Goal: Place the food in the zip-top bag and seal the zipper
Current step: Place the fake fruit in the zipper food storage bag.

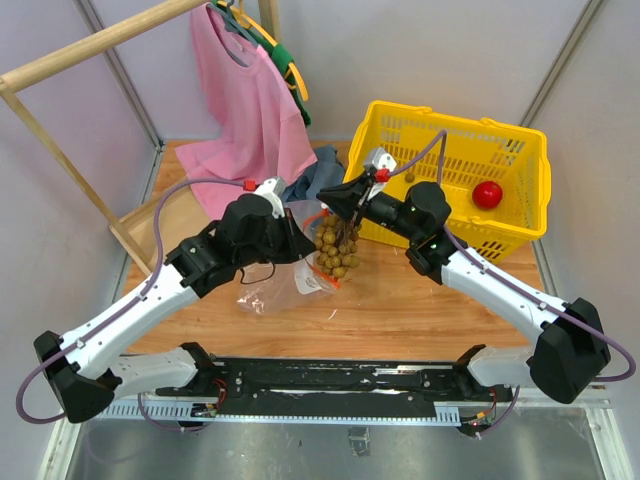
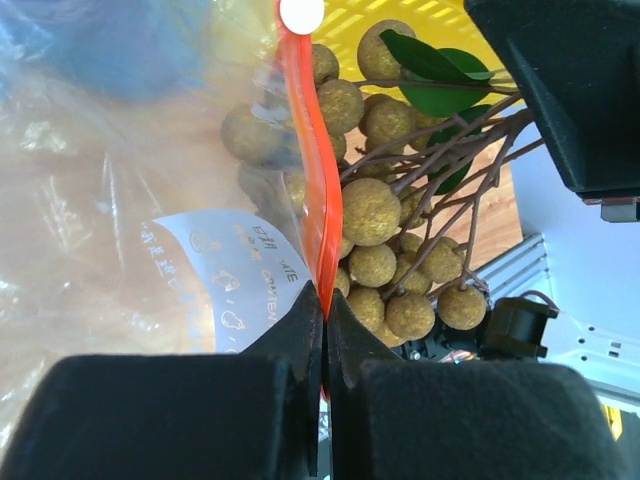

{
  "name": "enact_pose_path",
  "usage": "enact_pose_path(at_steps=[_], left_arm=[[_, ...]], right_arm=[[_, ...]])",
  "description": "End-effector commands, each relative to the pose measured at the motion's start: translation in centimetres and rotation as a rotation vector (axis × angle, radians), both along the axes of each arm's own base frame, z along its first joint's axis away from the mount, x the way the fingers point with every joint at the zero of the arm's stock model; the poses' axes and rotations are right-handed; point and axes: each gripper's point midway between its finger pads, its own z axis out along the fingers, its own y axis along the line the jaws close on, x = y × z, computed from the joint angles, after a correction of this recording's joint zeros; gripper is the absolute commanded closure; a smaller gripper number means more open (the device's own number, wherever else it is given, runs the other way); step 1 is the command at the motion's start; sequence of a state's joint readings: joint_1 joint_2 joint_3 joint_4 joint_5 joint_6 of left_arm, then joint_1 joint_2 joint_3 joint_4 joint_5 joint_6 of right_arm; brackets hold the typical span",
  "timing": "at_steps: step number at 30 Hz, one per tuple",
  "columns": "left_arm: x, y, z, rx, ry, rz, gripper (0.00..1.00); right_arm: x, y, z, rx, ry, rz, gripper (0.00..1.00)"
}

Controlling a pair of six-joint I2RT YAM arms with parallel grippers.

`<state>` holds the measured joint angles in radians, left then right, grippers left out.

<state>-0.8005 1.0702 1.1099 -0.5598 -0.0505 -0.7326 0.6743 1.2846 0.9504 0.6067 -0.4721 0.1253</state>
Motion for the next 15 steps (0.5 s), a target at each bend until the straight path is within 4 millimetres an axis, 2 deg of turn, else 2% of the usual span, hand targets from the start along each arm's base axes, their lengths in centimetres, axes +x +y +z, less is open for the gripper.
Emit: enact_pose_path(at_steps=[1,4,9,12,15], left_arm=[[0.1,-2.1,0.7,-0.066,-0.020,-0.075,1.00],[0.4,-2.9,0.7,-0.089,-0.024,-0.092,1.00],[0.9,-4.9,2.1,-0.159,-0.054,-0.136,1.00],[1.1,-6.0,3.0,-0.202,-0.080,-0.161,1.00],[0.8,-7.1,3.1,-0.265,-0.089,-0.198,1.00]], right_arm=[[-1.8,0.3,3.1,0.094,-0.032,0.049,0.99],[-2.4,0.0,4.1,0.120,-0.056,0.044,0.99],[-2.5,-1.4,4.3,0.126,-0.080,-0.015,0.99],[-1.9,-2.3,3.3,0.086,-0.087,-0.080,1.00],[-1.6,-2.8,2.5,0.067,-0.082,-0.114,0.99]])
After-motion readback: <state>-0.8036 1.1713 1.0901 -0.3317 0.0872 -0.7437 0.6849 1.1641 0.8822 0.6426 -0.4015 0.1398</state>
